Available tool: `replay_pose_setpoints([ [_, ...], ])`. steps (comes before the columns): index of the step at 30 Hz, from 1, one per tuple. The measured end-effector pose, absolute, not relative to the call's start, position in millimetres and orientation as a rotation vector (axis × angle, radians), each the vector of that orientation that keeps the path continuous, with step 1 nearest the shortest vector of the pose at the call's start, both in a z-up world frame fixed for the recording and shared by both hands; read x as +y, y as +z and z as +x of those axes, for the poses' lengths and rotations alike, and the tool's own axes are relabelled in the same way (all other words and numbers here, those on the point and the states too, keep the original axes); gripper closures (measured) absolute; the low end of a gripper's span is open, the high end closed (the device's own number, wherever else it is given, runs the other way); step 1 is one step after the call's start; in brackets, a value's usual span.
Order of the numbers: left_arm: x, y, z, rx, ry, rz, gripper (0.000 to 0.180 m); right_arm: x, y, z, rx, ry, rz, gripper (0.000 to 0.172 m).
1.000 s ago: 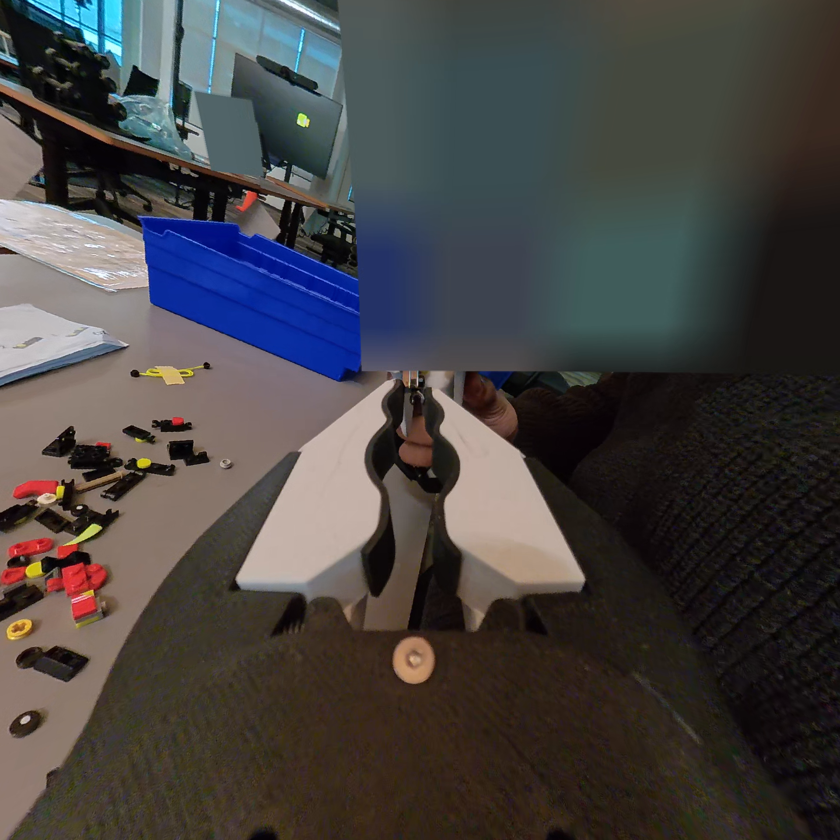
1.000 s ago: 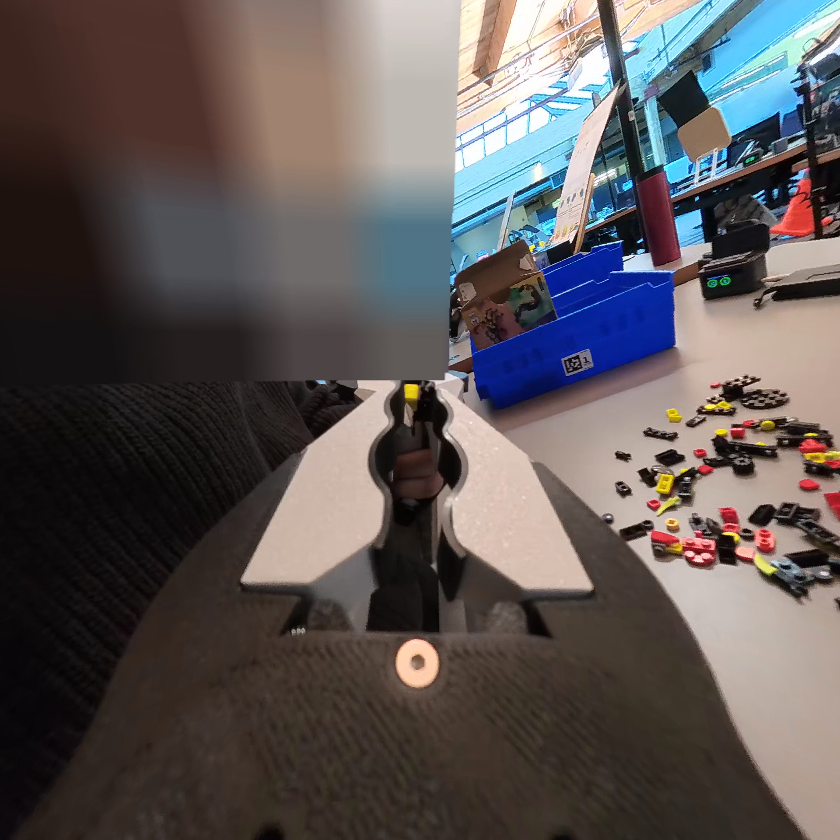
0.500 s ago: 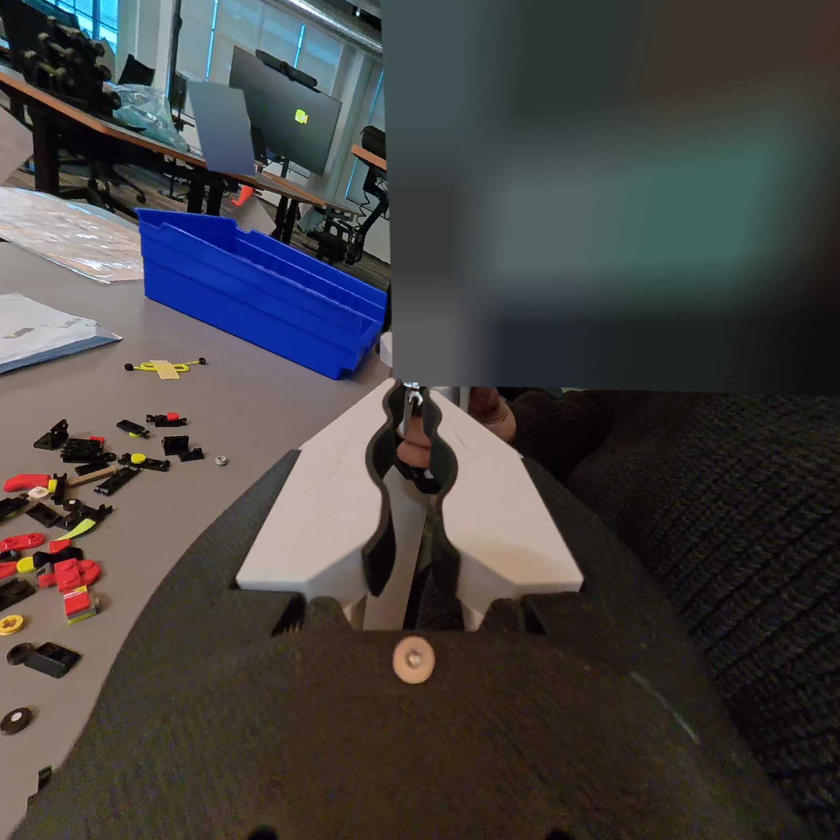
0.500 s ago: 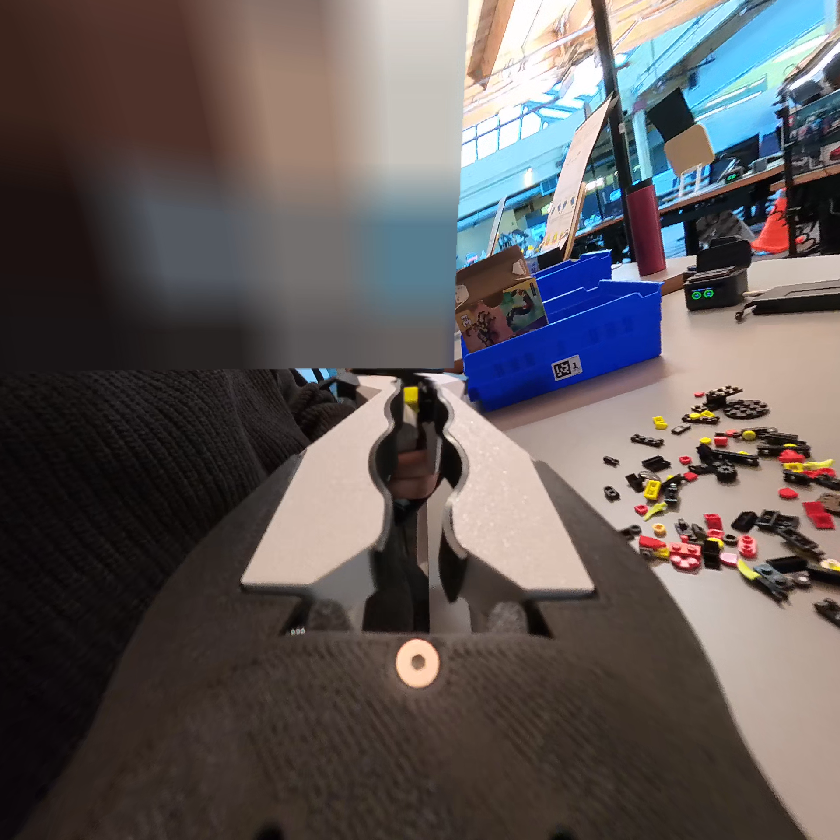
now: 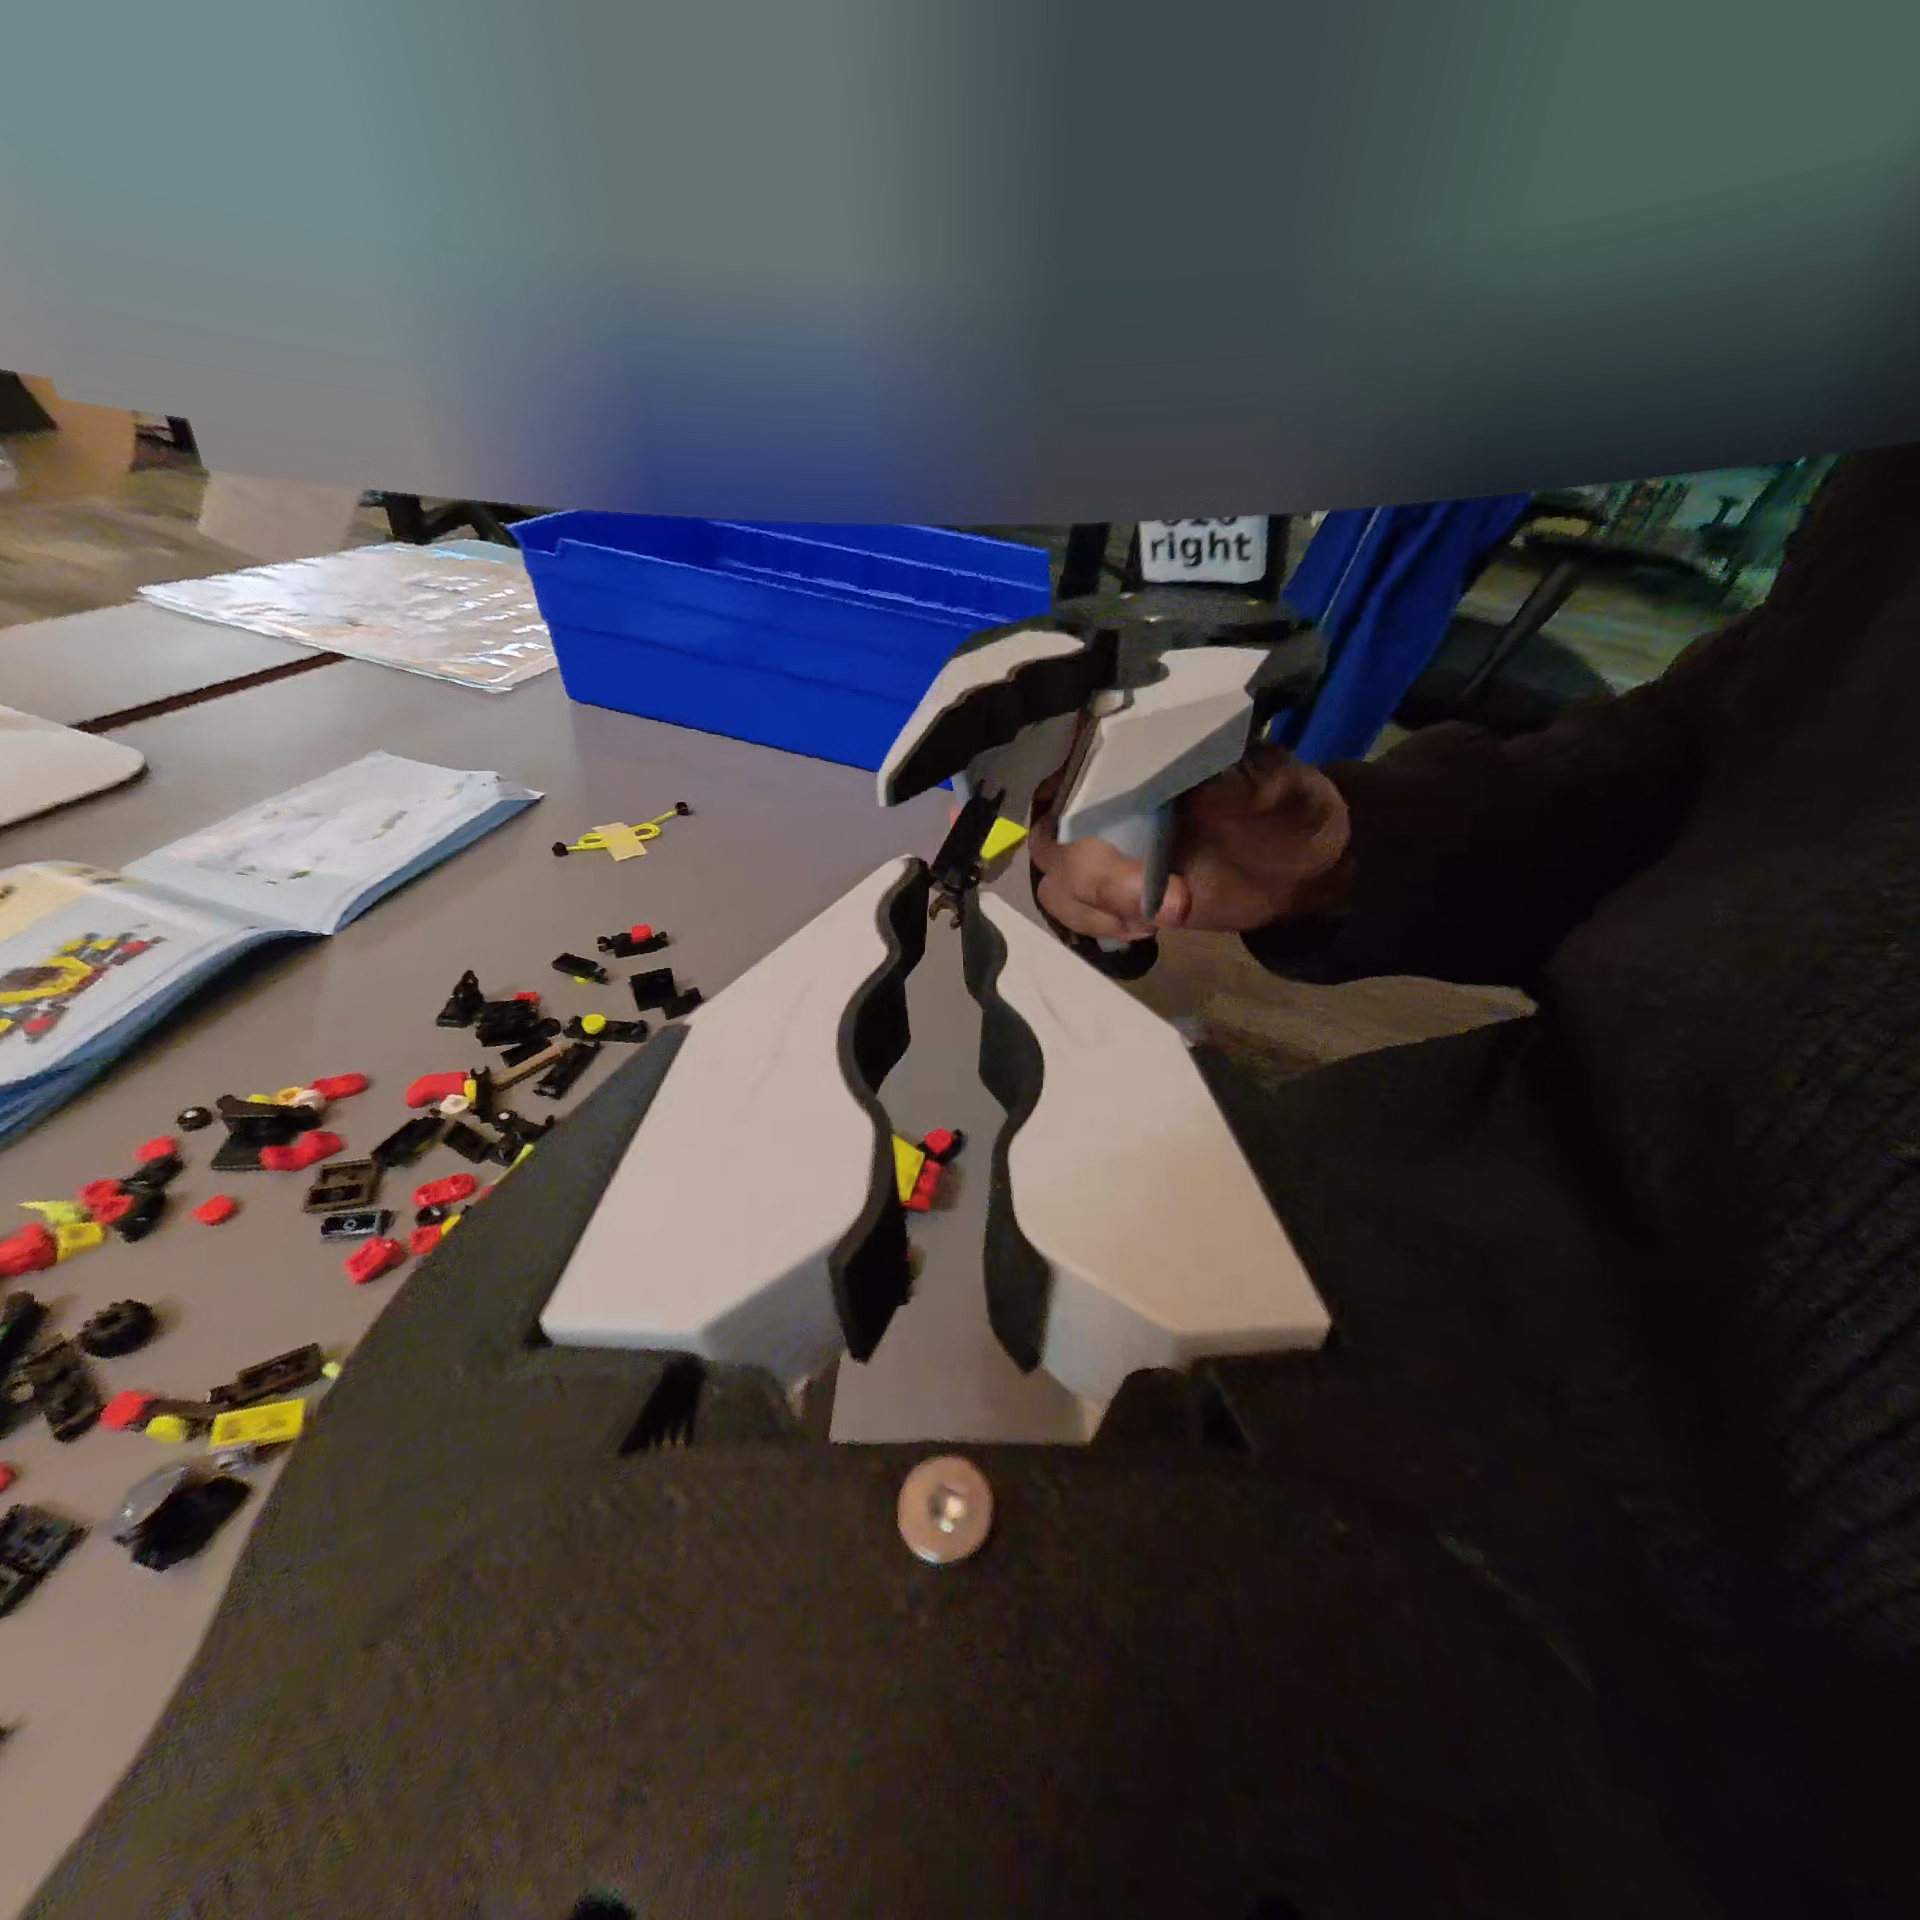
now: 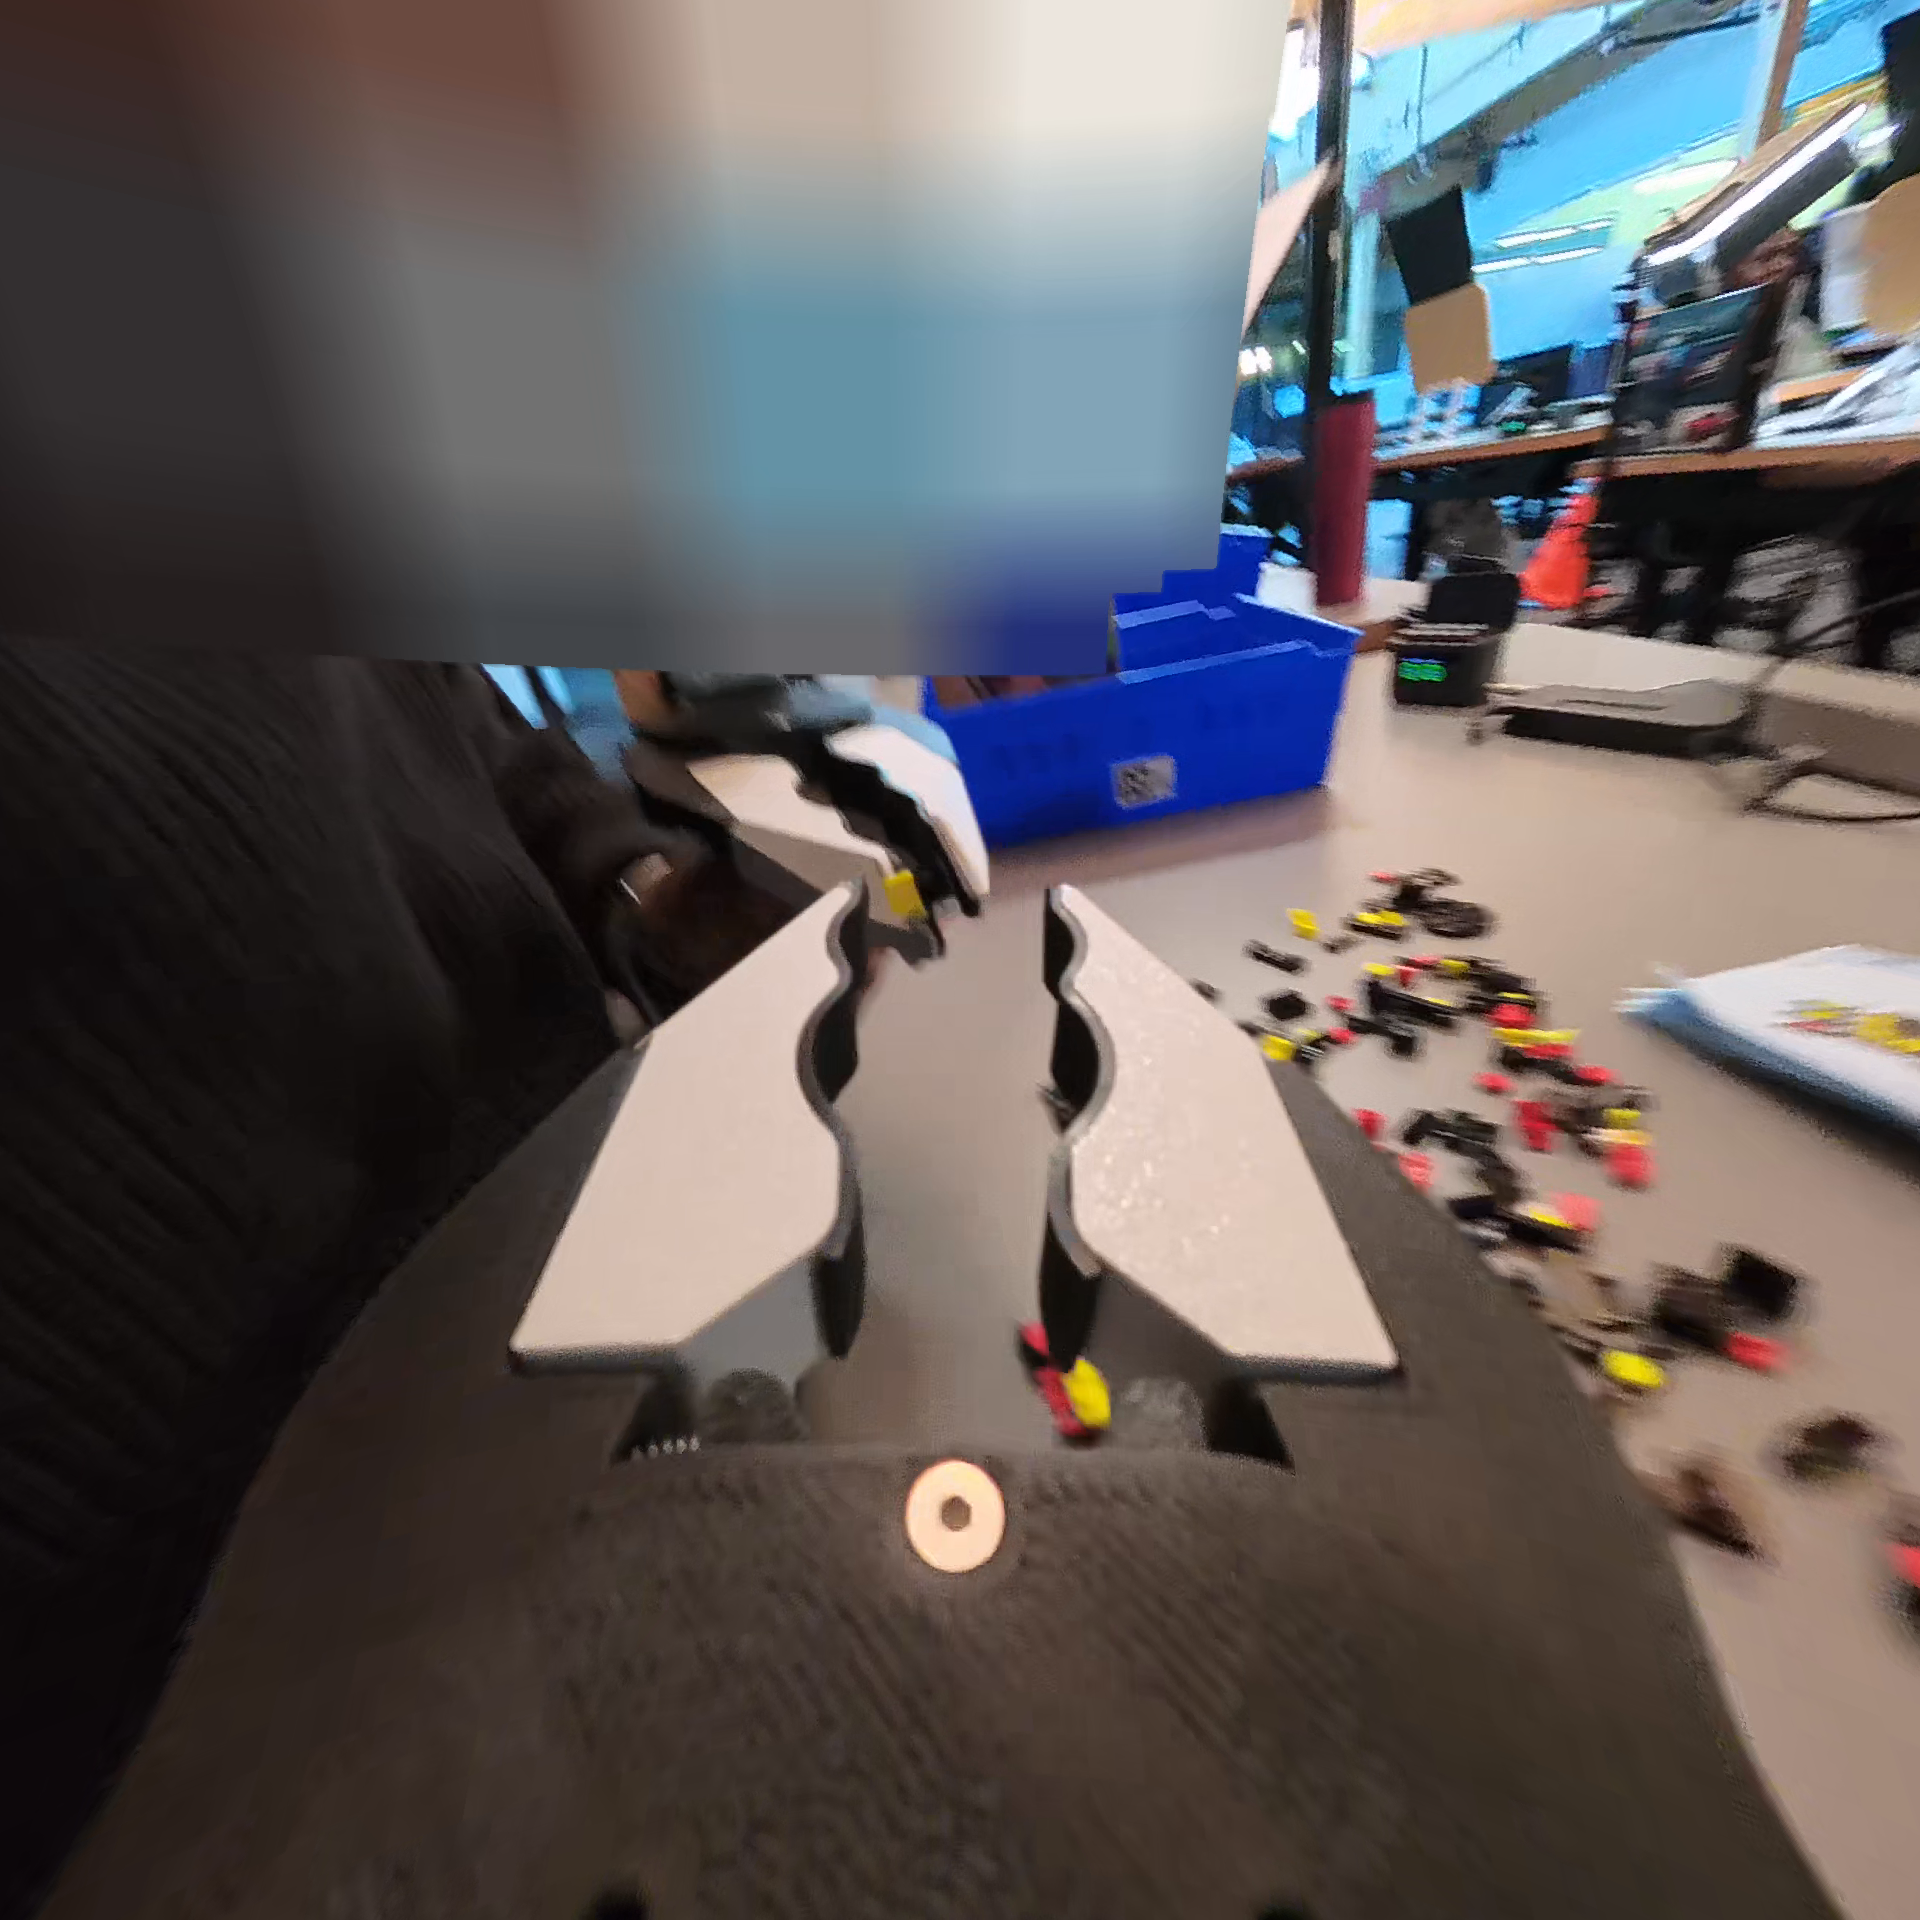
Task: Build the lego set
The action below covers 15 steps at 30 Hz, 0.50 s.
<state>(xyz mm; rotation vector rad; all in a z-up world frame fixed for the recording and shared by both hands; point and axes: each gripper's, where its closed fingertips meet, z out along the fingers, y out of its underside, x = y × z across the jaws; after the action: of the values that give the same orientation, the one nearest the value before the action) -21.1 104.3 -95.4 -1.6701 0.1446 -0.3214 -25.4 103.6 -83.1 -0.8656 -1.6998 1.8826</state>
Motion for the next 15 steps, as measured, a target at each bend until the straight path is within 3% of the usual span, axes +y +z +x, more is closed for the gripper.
replay_pose_setpoints([
  [8,107,-105,-22,0.167,-0.268,-1.718,0.177,97,-94,-25,-1.801,1.550,-0.712,0.146],
  [15,115,-148,-31,0.154,-0.133,-1.942,0.178,114,-126,-41,-1.932,0.995,-0.764,0.148],
])
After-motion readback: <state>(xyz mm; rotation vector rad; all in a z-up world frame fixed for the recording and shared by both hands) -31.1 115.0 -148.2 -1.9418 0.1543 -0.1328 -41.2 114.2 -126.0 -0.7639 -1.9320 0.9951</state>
